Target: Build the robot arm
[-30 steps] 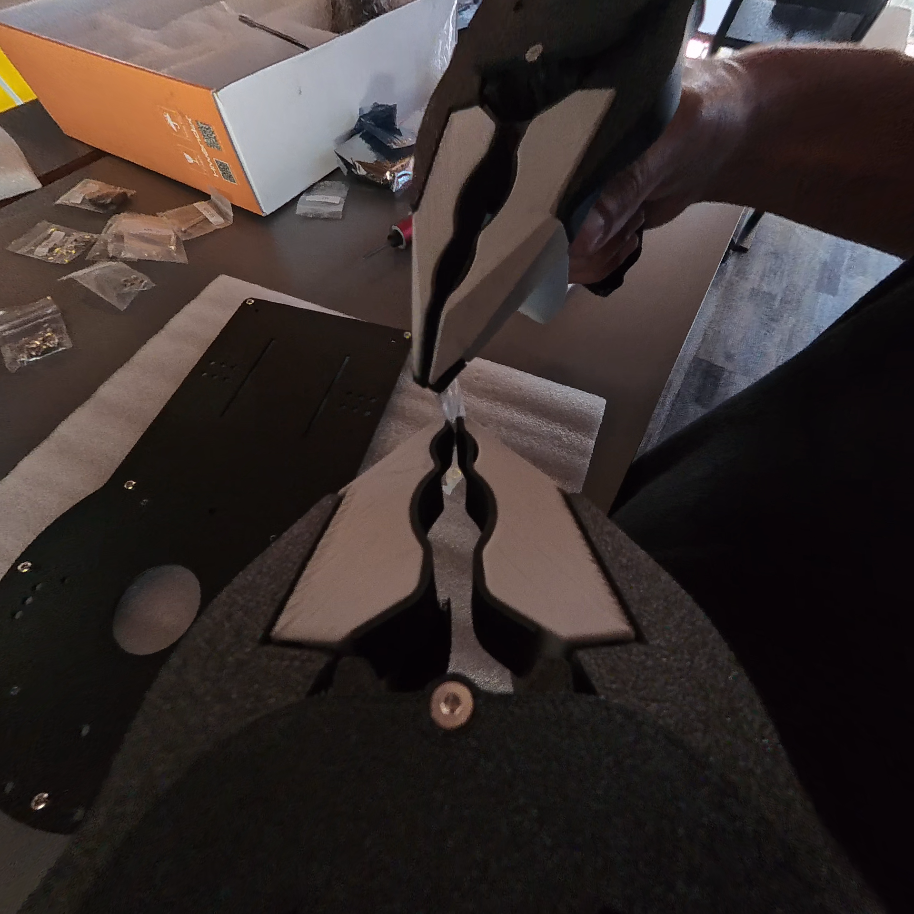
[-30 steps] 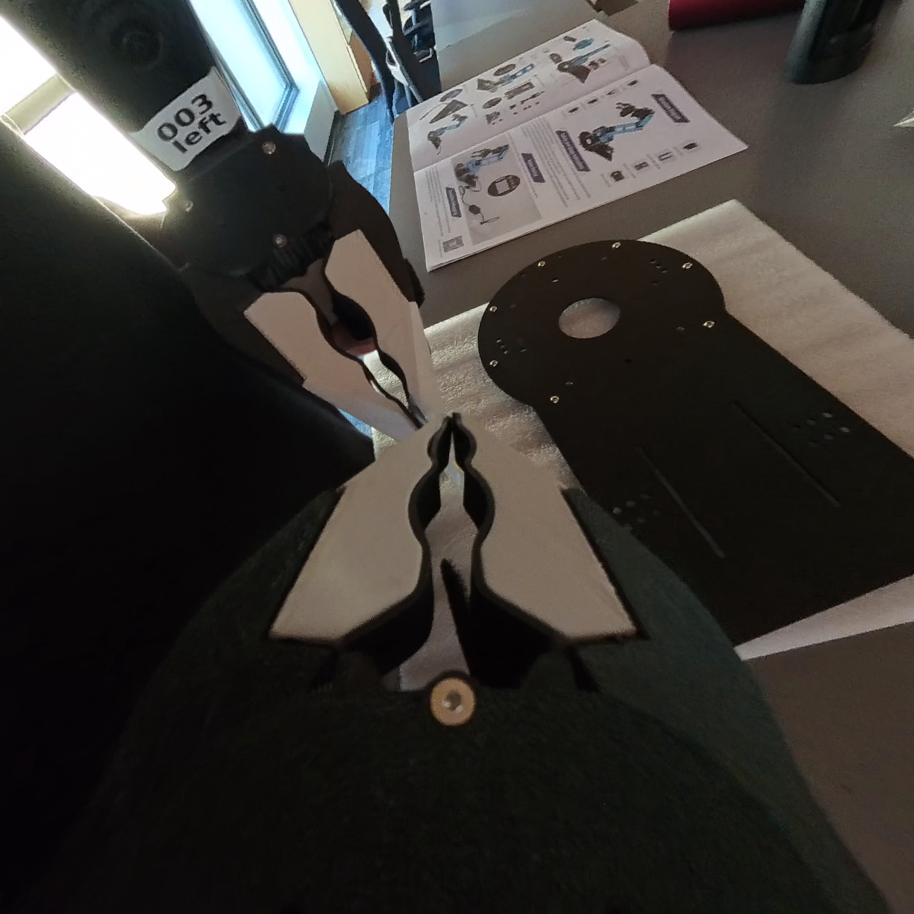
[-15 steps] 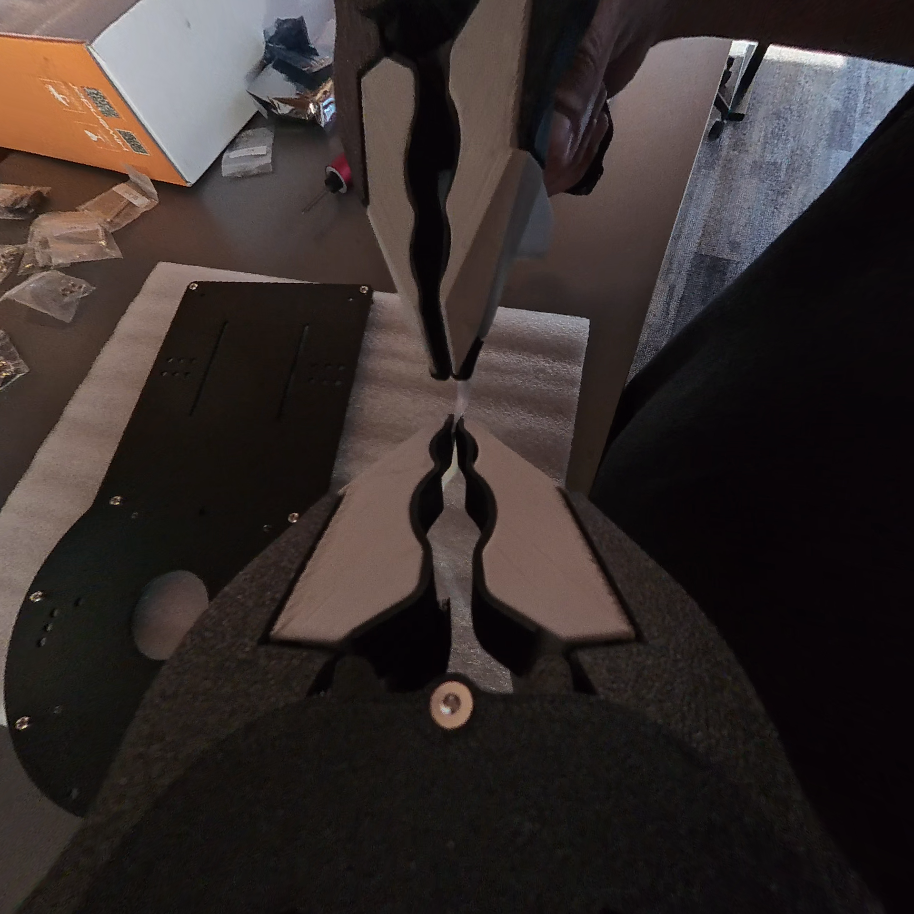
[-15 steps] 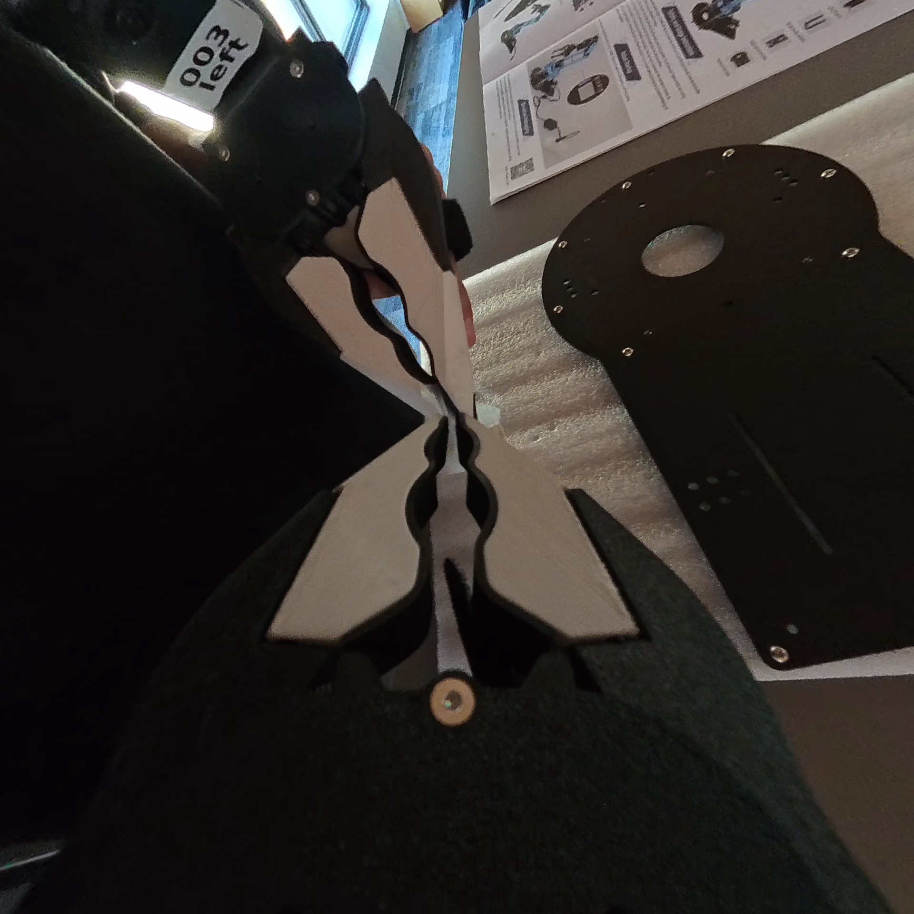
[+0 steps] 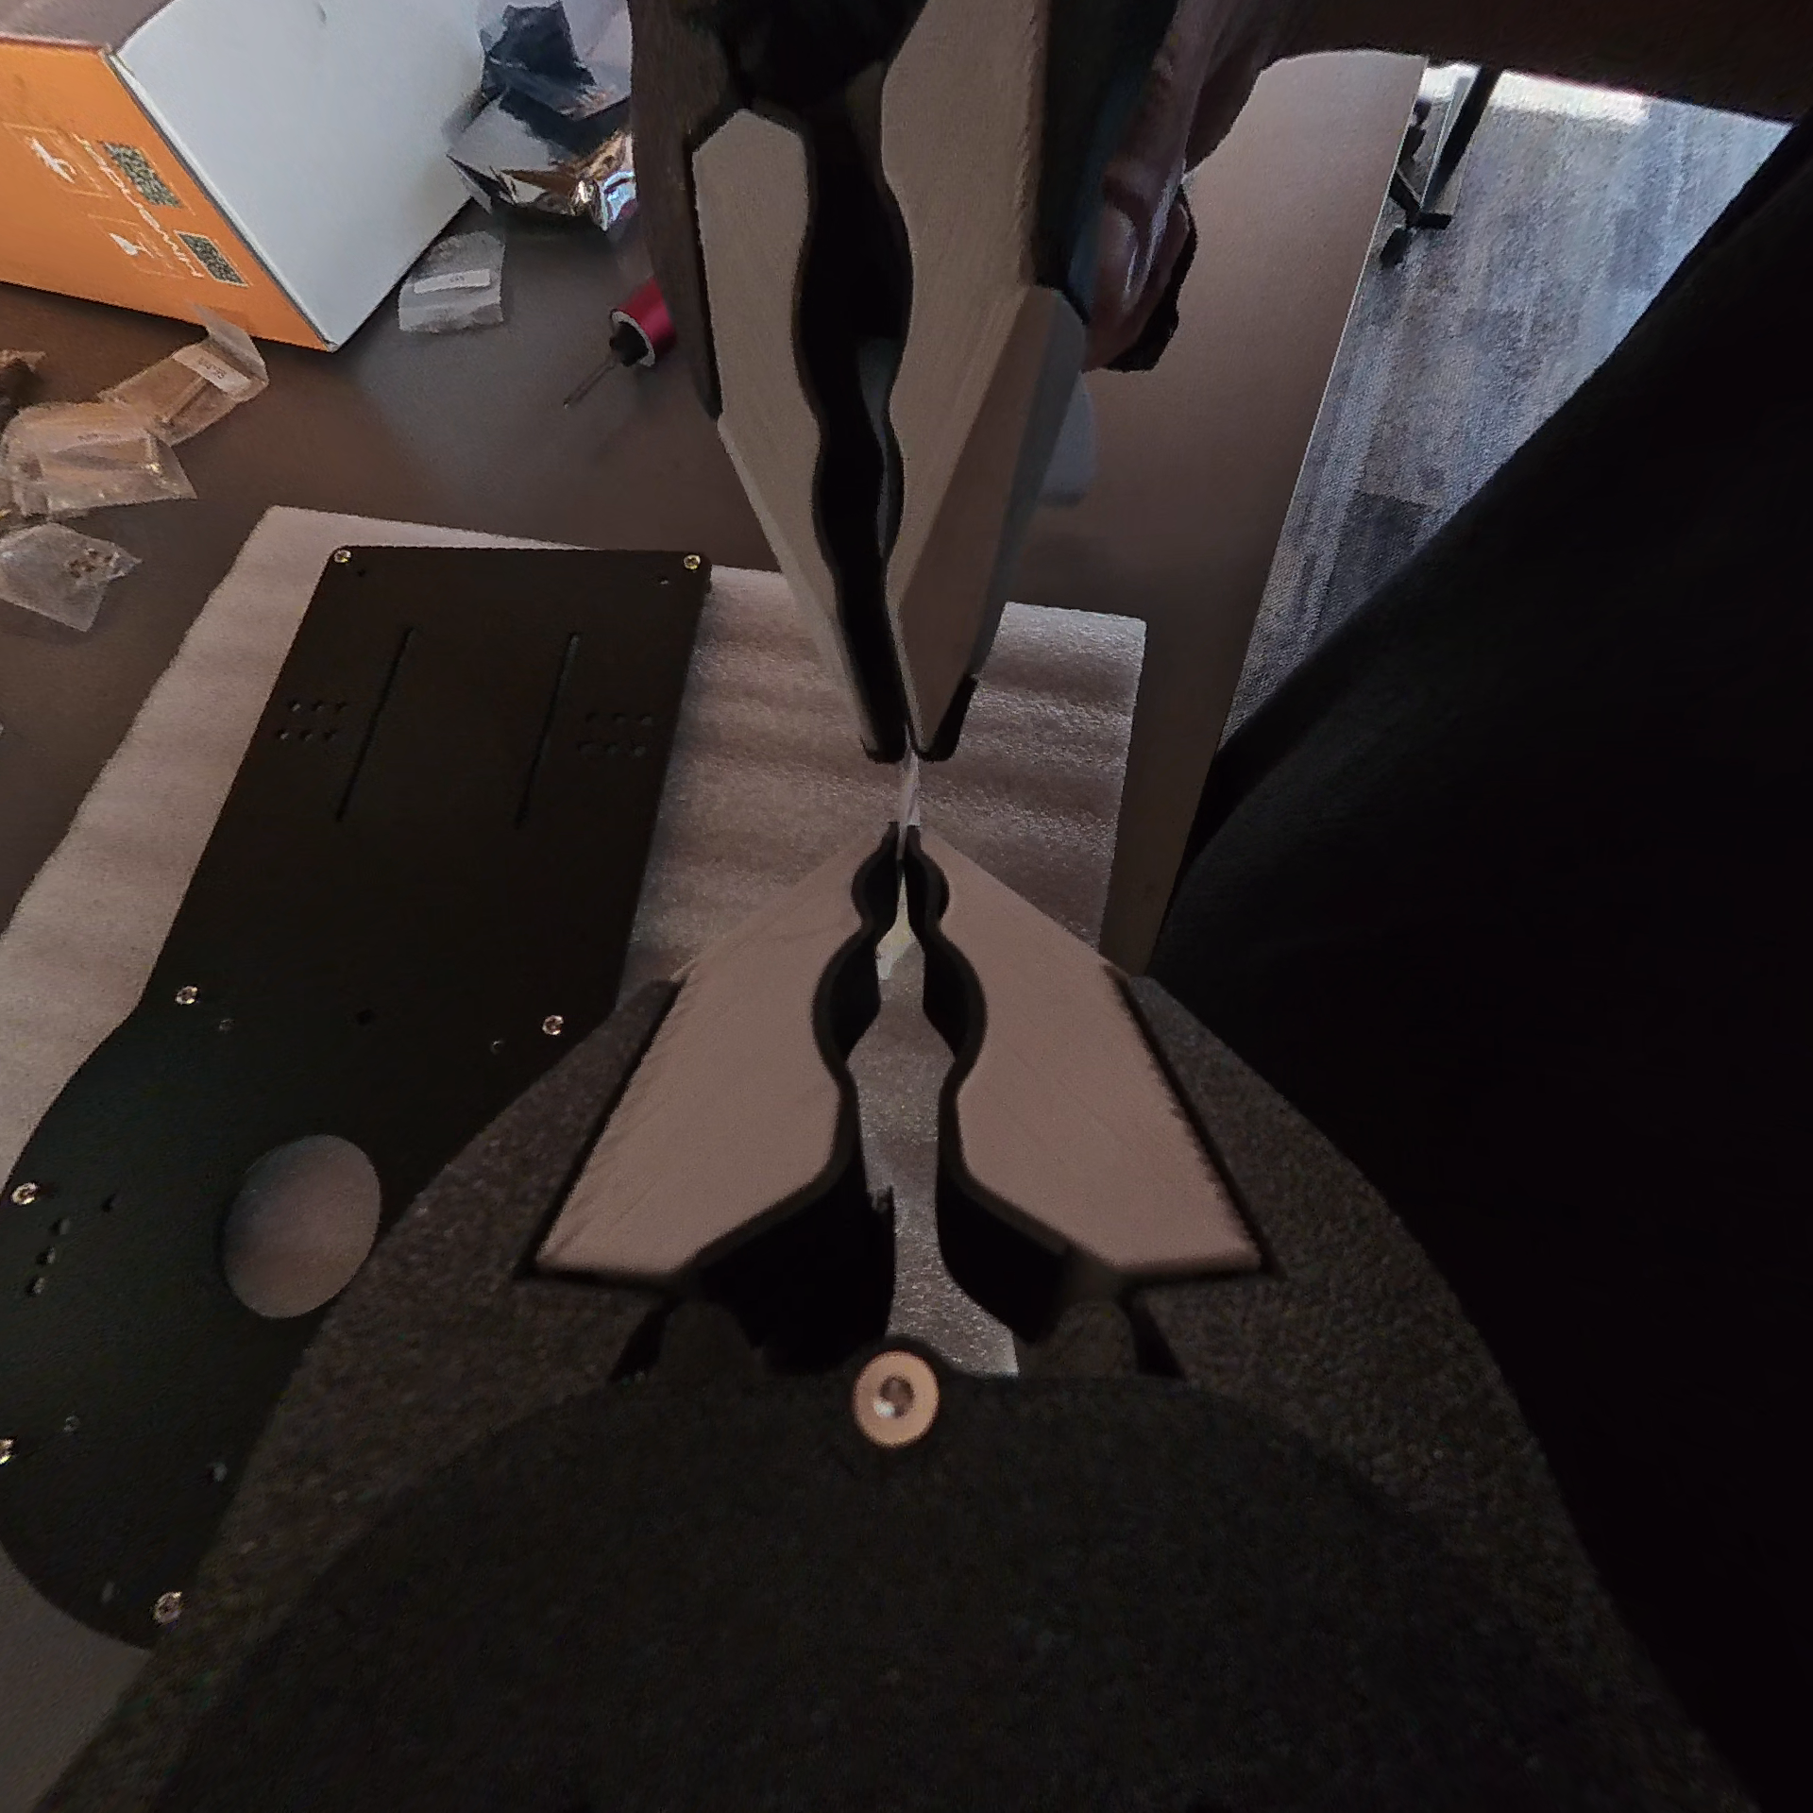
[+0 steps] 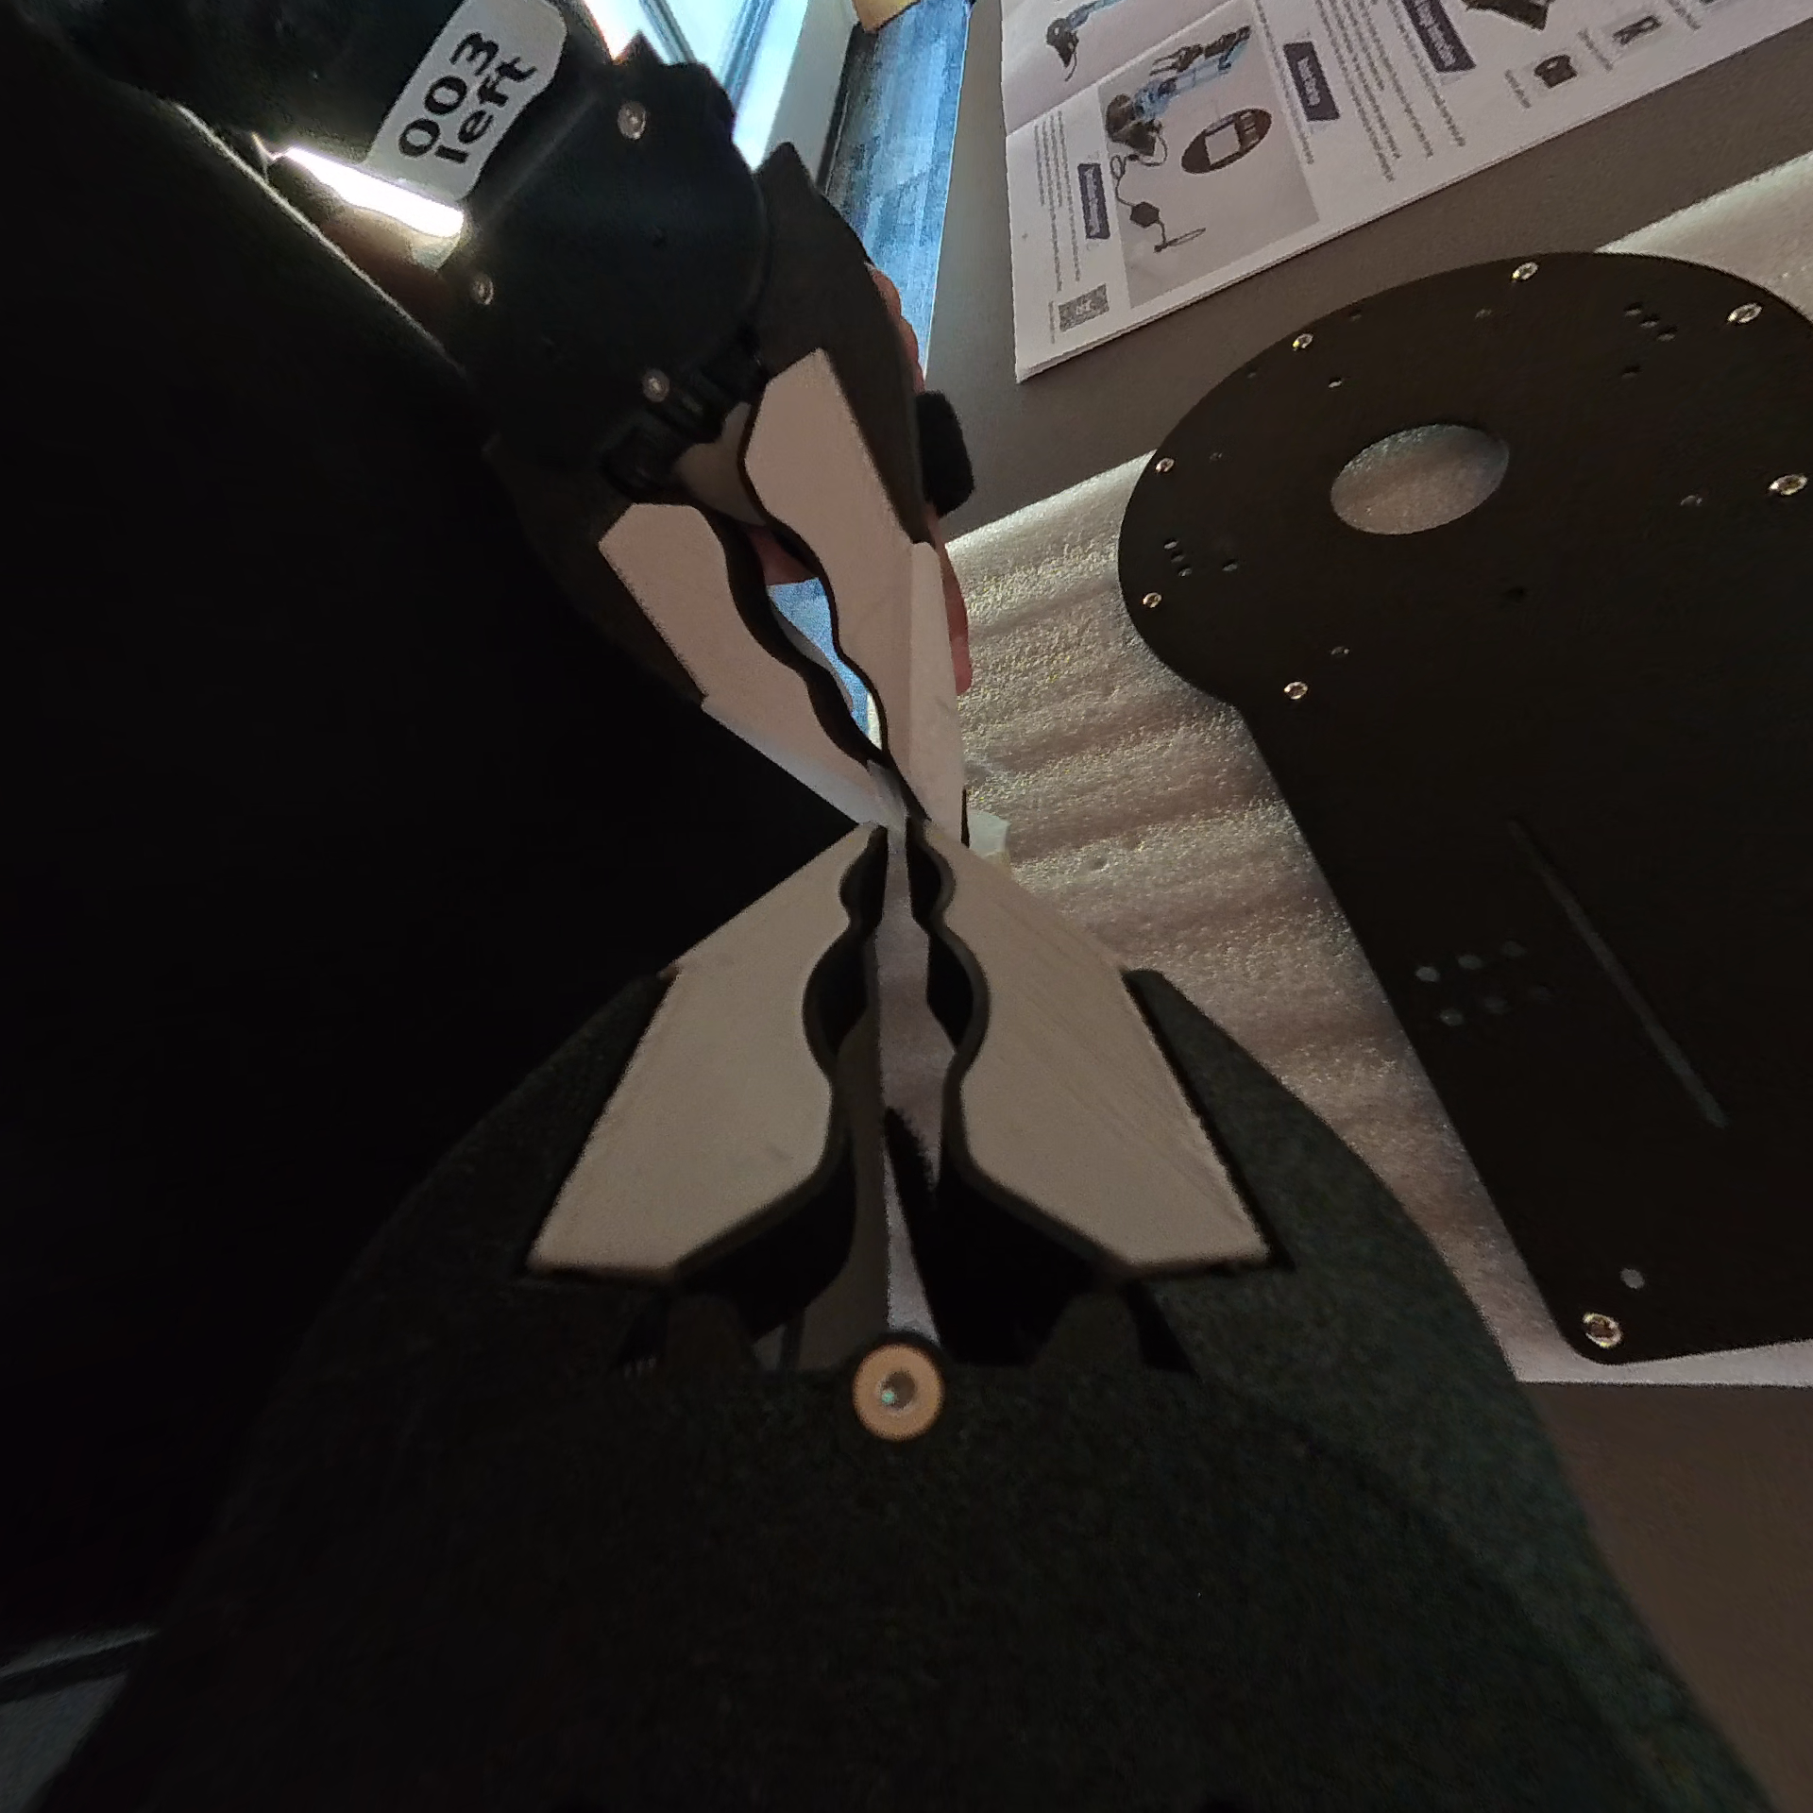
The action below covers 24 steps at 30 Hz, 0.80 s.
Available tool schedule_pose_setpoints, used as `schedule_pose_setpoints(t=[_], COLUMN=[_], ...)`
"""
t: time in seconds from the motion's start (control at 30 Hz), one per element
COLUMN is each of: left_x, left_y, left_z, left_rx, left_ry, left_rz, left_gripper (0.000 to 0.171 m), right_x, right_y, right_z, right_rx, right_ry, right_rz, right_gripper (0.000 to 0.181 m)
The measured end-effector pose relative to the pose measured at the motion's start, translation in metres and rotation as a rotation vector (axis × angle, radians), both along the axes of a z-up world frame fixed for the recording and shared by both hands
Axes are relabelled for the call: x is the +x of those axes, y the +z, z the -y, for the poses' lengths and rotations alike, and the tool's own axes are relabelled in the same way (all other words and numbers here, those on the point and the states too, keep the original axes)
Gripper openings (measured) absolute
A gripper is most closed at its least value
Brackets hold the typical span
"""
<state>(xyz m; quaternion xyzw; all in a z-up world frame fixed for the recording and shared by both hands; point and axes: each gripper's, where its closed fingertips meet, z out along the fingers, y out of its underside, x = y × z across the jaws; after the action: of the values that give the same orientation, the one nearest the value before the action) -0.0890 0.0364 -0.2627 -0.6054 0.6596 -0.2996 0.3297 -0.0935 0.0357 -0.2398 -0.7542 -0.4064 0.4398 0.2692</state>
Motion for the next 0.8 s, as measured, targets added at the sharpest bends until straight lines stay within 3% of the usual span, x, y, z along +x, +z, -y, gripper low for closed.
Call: schedule_pose_setpoints(t=[0.57, 0.8], left_x=[0.002, 0.002], left_y=[-0.003, -0.006], left_z=[0.000, -0.007], left_rx=[0.142, 0.122], left_ry=[-0.055, -0.019], left_rz=[-0.009, -0.025], left_gripper=[0.000, 0.000], right_x=[-0.002, -0.002], right_y=[-0.007, -0.011], right_z=[0.009, 0.001], right_rx=[-0.109, -0.096], right_ry=[0.028, -0.018], right_rz=[-0.049, -0.057], right_gripper=[0.002, 0.000])
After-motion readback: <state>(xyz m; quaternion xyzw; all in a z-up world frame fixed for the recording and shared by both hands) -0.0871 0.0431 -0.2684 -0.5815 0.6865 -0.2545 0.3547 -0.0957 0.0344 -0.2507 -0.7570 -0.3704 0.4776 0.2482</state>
